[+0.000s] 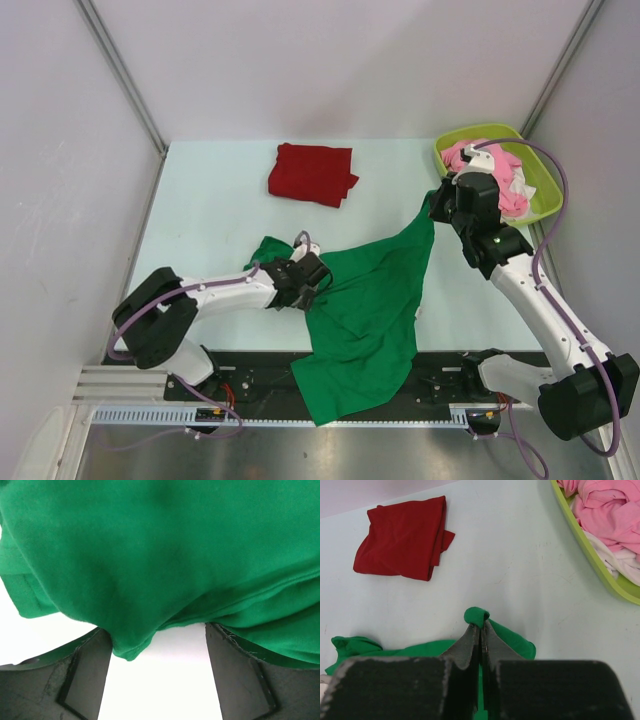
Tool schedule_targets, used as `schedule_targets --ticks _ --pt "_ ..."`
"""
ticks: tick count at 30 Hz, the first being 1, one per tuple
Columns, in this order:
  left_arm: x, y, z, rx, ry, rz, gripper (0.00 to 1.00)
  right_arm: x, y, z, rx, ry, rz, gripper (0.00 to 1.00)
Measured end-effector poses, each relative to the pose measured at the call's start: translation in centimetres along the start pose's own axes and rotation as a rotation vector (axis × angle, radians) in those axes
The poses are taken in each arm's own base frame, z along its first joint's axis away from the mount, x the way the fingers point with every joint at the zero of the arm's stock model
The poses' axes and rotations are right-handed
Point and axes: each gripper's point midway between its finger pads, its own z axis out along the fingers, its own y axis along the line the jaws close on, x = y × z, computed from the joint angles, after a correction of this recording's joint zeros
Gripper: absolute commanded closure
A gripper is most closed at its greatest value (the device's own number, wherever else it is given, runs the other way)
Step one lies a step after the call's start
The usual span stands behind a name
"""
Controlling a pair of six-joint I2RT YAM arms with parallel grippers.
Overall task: Fold and stack the t-shirts
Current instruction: Flatten the tshirt out
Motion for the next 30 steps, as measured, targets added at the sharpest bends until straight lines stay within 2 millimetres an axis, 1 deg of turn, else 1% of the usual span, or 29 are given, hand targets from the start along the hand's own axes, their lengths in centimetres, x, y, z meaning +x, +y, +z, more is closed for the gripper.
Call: schedule_targets --ticks 5,8,9,11,12,14,18,22,25,30 --pt "-0.7 0.0 0.9 0.042 -0.001 -0.073 0.27 0.1 0.0 0.0 0.0 0.001 0.0 1.0" --pt "-0.9 0.0 1.2 0.062 0.0 -0.105 0.36 0.3 -0.1 0.1 0.002 0.005 -0.001 1.0" --pt "-1.0 0.0 1.2 0.066 -0.001 -0.111 0.41 0.4 -0.2 0.1 0.002 0.007 -0.001 1.0" --pt "-1.0 -0.1 1.3 0.083 -0.004 -0.127 0.45 0.7 -0.2 0.2 0.001 0.014 -0.002 1.0" --pt "-0.9 -0.1 1.3 0.092 -0.004 -0.135 0.48 0.8 -0.2 0.2 0.001 0.015 -0.002 1.0" --pt "-0.7 0.0 1.3 0.101 -0.003 -0.15 0.48 0.8 -0.2 0.3 0.0 0.016 0.0 1.0" --pt "0.0 0.3 1.0 0.113 0.007 -0.171 0.54 0.8 0.0 0.4 -0.005 0.018 0.007 1.0" --pt "1.0 0.5 0.5 0.124 0.026 -0.192 0.55 0.9 0.0 0.5 -0.006 0.02 0.013 1.0" --pt "1.8 0.8 0.1 0.127 0.035 -0.21 0.58 0.9 0.1 0.5 -0.009 0.021 0.016 1.0" --pt "2.1 0.8 0.1 0.131 0.035 -0.229 0.7 1.0 0.2 0.5 -0.013 0.024 0.016 1.0"
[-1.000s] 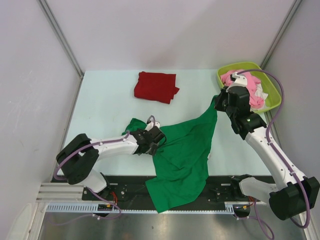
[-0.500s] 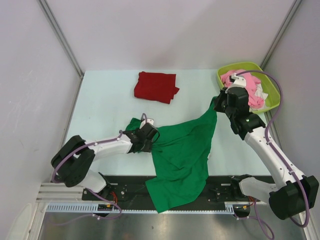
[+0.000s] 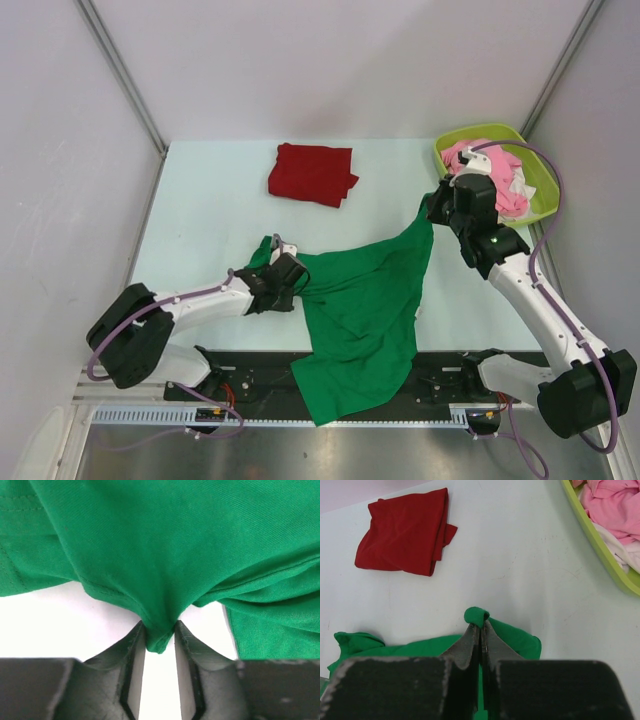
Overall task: Fold and stack the t-shirts
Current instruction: Flatten the tshirt out
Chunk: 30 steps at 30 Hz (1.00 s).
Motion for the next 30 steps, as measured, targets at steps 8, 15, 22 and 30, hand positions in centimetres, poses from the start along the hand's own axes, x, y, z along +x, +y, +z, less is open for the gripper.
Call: schedule_targets --ticks 8,15,22,30 --pt "-0.5 -0.5 0.4 0.014 -0.02 -0.016 1.0 0.0 -0.1 0.0 0.003 0.0 0.0 1.0" --pt "-1.3 0.1 -1.7 0.017 -0.034 -0.031 1.0 -1.6 -0.9 -1.9 0.014 -0.052 0.017 1.0" --pt "-12.8 -1.4 -16.3 0.285 -0.443 -0.191 1.0 -6.6 -0.4 -9.0 -0.058 -0.257 0.055 1.0" --pt "-17.4 2.7 -37.6 0.662 -0.965 -0.307 1.0 -16.8 3.5 -23.7 -0.321 -0.609 0.063 1.0"
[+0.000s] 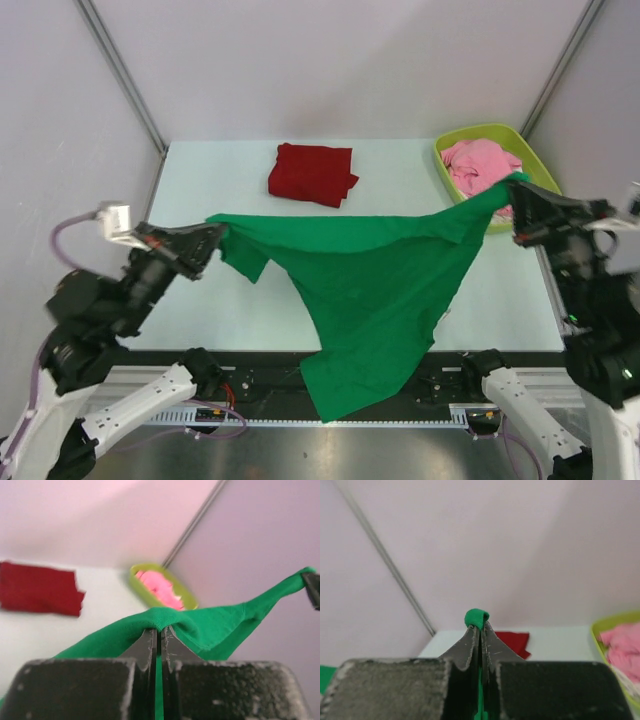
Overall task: Fold and stack the t-shirts
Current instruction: Flatten the tshirt out
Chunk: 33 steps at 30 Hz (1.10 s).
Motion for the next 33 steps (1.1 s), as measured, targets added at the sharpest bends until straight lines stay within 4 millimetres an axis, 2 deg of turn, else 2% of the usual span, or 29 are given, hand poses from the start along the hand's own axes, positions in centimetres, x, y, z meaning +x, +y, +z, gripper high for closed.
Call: schedule_targets --ticks 2,6,9,11,15,18,21,25,27,29,33 --pt "-2.9 -1.6 -2.2 0.085 -0.089 -0.016 1.0 -3.6 2.2 -2.6 -0.088 -0.071 -0.006 1.0" --pt "-6.2 -3.8 -6.2 0.236 -0.213 -0.033 1.0 -12.2 7.1 -8.4 -0.269 -0.26 -0.025 1.0" --pt "-8.7 -5.4 -8.9 0.332 -0.288 -0.036 1.0 -17.3 9.9 -12.9 -0.367 -0.384 -0.056 1.0" --pt "-11.1 -7.1 -11.1 0.413 -0.353 -0.037 1.0 -20.2 11.9 -16.1 -0.425 -0.472 -0.092 1.0" --pt "-14.4 -9.6 -14.3 0.536 -0.433 -0.032 1.0 -23.6 15.1 -20.2 -0.508 -0.584 -0.153 1.0" --pt "-16.3 -10.9 -15.6 0.587 -0.477 -0.031 1.0 -23.9 16.1 -20.9 -0.531 -0.601 -0.171 1.0" --pt "-16.6 -11.2 -14.9 0.582 -0.476 -0.026 1.0 -23.1 16.2 -19.3 -0.516 -0.567 -0.178 1.0" --pt "-14.5 -10.6 -11.0 0.519 -0.415 -0.014 1.0 -19.9 14.4 -13.9 -0.446 -0.452 -0.157 1.0" --pt "-12.0 -9.6 -7.8 0.465 -0.35 -0.008 1.0 -17.0 12.4 -10.0 -0.382 -0.361 -0.134 1.0" --pt "-8.5 -8.2 -4.2 0.402 -0.271 0.0 1.0 -14.1 10.0 -6.4 -0.318 -0.279 -0.108 1.0" --pt "1.0 -3.6 2.4 0.243 -0.079 0.02 1.0 -6.0 3.8 0.3 -0.147 -0.078 -0.045 1.0"
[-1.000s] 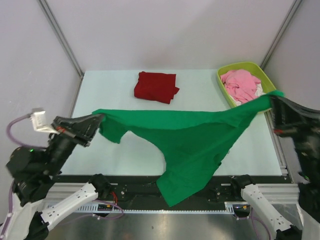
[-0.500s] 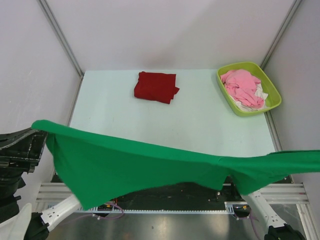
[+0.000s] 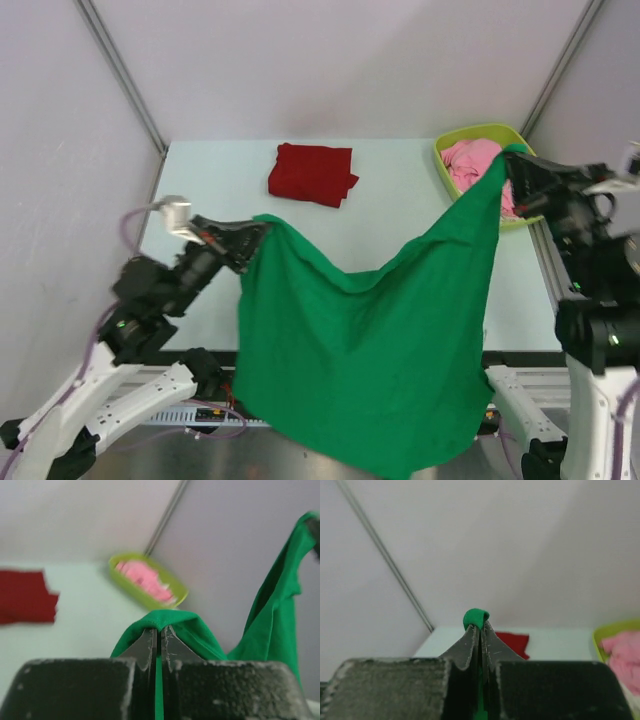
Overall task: Fold and stack the t-shirts
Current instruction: Flatten the tshirt out
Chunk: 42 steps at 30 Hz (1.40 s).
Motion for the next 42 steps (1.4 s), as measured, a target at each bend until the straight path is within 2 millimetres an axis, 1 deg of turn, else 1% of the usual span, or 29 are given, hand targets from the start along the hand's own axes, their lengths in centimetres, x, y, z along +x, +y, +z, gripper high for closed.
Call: schedule_targets --ticks 2,3,4,6,8,10,11,12,13,15,17,20,26,29,30,32,34,35,37,38,40,41,42 --pt "4.4 2.8 1.0 -0.077 0.081 -0.008 1.0 4.5 -3.3 1.9 0.084 0.099 0.028 1.0" --pt "6.6 4.4 1.3 -0.119 0.121 -0.013 1.0 6.5 -4.7 2.5 0.122 0.14 0.039 1.0" --pt "8.9 6.3 1.5 -0.167 0.158 -0.026 1.0 9.0 -6.4 3.1 0.165 0.19 0.051 1.0" --pt "12.4 10.1 1.5 -0.269 0.208 -0.059 1.0 13.8 -9.4 4.0 0.243 0.28 0.074 1.0" --pt "15.4 14.3 1.0 -0.38 0.238 -0.107 1.0 18.3 -12.1 4.6 0.315 0.365 0.09 1.0" --pt "17.9 18.4 -0.1 -0.495 0.259 -0.174 1.0 22.5 -14.7 5.2 0.39 0.445 0.097 1.0" --pt "18.8 19.9 -0.4 -0.54 0.268 -0.203 1.0 24.4 -15.8 5.5 0.421 0.482 0.1 1.0" --pt "19.3 20.9 -0.6 -0.571 0.274 -0.224 1.0 26.0 -16.7 5.7 0.45 0.513 0.099 1.0" --pt "19.8 21.9 -0.7 -0.602 0.282 -0.249 1.0 27.2 -17.3 6.0 0.466 0.532 0.098 1.0" --pt "20.0 23.3 -0.3 -0.63 0.275 -0.279 1.0 29.2 -18.3 6.7 0.495 0.557 0.091 1.0" --pt "19.9 24.1 0.3 -0.643 0.276 -0.299 1.0 30.2 -18.9 7.4 0.509 0.556 0.083 1.0" --pt "18.9 25.2 2.0 -0.655 0.267 -0.323 0.99 31.1 -19.6 8.7 0.519 0.528 0.074 1.0" --pt "15.2 27.7 5.5 -0.671 0.207 -0.347 0.96 32.9 -21.7 10.3 0.567 0.493 0.056 1.0" --pt "13.2 28.9 6.8 -0.671 0.176 -0.348 0.92 33.8 -22.3 10.8 0.576 0.488 0.051 1.0" --pt "12.5 29.2 7.1 -0.674 0.164 -0.345 0.9 33.8 -22.3 11.0 0.573 0.479 0.049 1.0" --pt "11.3 30.0 7.4 -0.685 0.141 -0.34 0.9 33.4 -22.2 11.8 0.563 0.453 0.041 1.0" --pt "10.4 30.9 7.9 -0.696 0.131 -0.342 0.9 32.7 -22.1 13.3 0.55 0.422 0.037 1.0" --pt "10.0 31.5 8.3 -0.703 0.126 -0.344 0.91 32.8 -22.2 14.3 0.545 0.414 0.037 1.0" --pt "10.2 33.2 8.9 -0.721 0.133 -0.362 0.91 33.2 -22.4 16.4 0.532 0.401 0.038 1.0" --pt "10.6 34.0 8.9 -0.734 0.143 -0.373 0.91 33.7 -22.6 17.0 0.532 0.404 0.038 1.0" --pt "12.1 35.5 8.4 -0.772 0.171 -0.4 0.91 35.5 -23.3 17.4 0.539 0.434 0.039 1.0" --pt "12.8 36.1 8.1 -0.789 0.188 -0.412 0.92 36.5 -23.6 17.3 0.544 0.453 0.039 1.0" --pt "13.1 36.3 8.0 -0.794 0.196 -0.419 0.91 37.4 -23.8 17.1 0.55 0.472 0.039 1.0"
